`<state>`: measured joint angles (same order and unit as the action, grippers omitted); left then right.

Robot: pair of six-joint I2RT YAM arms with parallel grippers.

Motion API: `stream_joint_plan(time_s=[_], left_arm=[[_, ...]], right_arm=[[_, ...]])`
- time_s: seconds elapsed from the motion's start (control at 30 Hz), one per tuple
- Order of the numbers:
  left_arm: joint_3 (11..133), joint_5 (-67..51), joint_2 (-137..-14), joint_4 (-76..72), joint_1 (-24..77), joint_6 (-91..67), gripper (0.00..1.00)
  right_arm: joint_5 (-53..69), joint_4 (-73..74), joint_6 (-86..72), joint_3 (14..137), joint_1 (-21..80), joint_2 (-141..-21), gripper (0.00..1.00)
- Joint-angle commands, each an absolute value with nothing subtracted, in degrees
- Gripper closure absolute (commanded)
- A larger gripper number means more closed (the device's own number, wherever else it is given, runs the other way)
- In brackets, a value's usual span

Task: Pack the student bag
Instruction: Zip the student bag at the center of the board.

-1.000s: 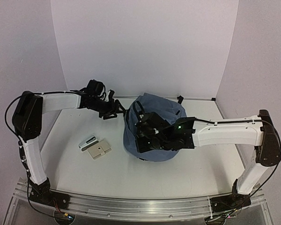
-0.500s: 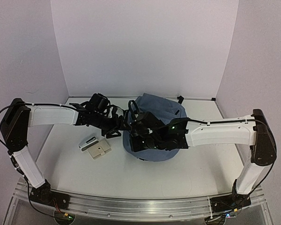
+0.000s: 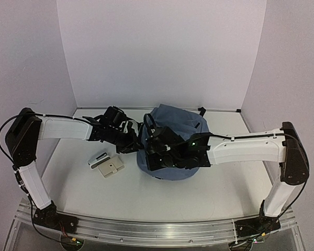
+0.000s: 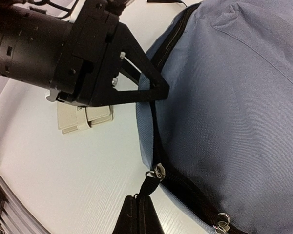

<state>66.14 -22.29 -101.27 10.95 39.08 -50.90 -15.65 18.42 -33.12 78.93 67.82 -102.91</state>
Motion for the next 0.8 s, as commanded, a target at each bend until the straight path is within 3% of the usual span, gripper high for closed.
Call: stream_joint_plan(time_s=[0.0,0.5,0.77], left_arm=[[69.3,-18.11,-101.43,12.01,38.82,-49.63,0.97],[70.14,-22.57,-100.18,14.43,29.23,-40.74,1.0],[78.23,-24.37,-106.19,18.24,27.06,-29.16,1.0]], right_arm=[[-19.01,18.17,-33.96,77.55,68.25,-97.93,1.0],[-20.89,25.25,-38.58,71.11,66.03,-91.5,1.0],[-15.98,25.31,-36.69,72.58,66.05,-93.08,1.0]])
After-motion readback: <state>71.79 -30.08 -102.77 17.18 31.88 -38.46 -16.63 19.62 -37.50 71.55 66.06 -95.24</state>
